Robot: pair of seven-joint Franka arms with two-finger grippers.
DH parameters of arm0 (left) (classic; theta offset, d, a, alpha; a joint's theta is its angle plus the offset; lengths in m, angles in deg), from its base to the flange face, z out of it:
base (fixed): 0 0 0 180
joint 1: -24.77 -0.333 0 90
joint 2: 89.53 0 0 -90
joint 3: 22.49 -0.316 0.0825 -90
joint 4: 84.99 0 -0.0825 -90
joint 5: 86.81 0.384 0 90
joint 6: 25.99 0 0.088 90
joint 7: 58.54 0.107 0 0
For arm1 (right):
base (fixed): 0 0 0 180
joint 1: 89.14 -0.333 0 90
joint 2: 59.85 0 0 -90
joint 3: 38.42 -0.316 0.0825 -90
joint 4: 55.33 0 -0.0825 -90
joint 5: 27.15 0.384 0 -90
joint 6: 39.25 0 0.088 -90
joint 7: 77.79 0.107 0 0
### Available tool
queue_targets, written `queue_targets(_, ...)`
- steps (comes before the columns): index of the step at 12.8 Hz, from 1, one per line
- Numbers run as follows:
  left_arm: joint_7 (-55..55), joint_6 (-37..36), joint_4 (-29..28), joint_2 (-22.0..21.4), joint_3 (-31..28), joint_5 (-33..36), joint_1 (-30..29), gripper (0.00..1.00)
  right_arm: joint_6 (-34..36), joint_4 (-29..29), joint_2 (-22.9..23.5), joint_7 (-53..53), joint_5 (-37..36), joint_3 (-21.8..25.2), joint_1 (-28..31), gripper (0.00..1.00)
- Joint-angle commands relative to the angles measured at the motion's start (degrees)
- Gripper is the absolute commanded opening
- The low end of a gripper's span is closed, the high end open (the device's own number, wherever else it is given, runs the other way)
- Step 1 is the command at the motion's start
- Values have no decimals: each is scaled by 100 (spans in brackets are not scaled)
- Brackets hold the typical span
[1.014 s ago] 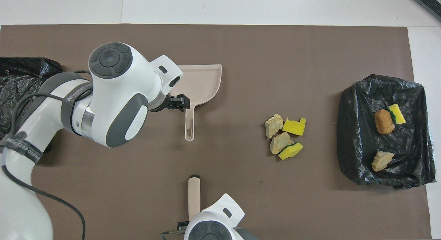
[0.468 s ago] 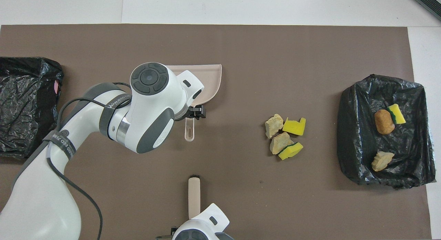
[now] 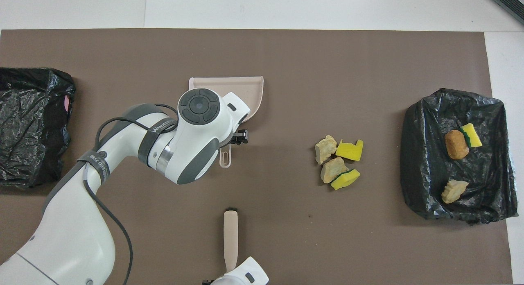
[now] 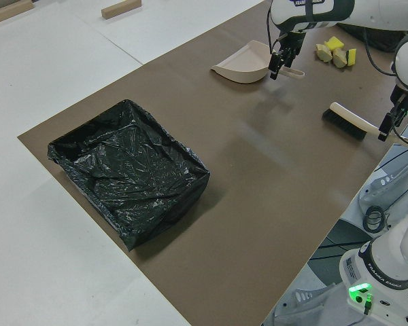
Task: Sweep and dump trash in bin
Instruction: 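Grasp the dustpan handle with the left gripper, then hold the dustpan while the right gripper picks up the beige brush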
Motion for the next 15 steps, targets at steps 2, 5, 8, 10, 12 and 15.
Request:
queue_targets(2,-167,-18,122,37,7,177,21,80,-169,-108,-66,78,111,24,-43,81)
queue_targets(5,-167,-176,271,28,7,238,21,72,-195,-64,-22,25,111,24,-26,0)
queue_targets(8,-167,-300,307,28,16,432,21,45,-195,67,83,16,102,33,19,0)
queue_targets(10,-158,-344,324,20,16,432,21,25,-143,207,153,25,93,42,27,0)
queue_targets(12,-141,-432,359,2,51,423,12,0,-63,296,128,34,32,42,141,0)
queue_targets(15,-62,-467,377,-86,77,432,-23,0,339,488,75,7,-73,77,273,0)
